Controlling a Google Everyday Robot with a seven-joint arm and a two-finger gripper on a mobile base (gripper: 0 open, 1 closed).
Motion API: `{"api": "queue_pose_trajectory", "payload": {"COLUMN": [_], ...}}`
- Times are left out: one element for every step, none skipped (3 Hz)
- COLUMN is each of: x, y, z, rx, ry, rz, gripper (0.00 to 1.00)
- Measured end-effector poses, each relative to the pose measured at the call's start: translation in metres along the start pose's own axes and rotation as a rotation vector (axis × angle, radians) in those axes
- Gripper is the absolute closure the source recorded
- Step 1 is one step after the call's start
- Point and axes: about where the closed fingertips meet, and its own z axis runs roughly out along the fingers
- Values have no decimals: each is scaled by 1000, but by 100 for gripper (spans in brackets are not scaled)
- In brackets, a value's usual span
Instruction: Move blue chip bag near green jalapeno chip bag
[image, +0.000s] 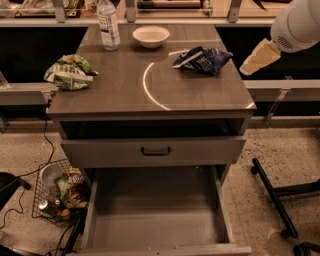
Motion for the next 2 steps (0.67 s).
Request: {"api": "queue_pose_trajectory", "payload": {"x": [0, -8], "y": [0, 5], "z": [0, 15], "rx": [0, -13], "ry": [0, -18], "rz": [0, -4], "gripper": [0, 0]}}
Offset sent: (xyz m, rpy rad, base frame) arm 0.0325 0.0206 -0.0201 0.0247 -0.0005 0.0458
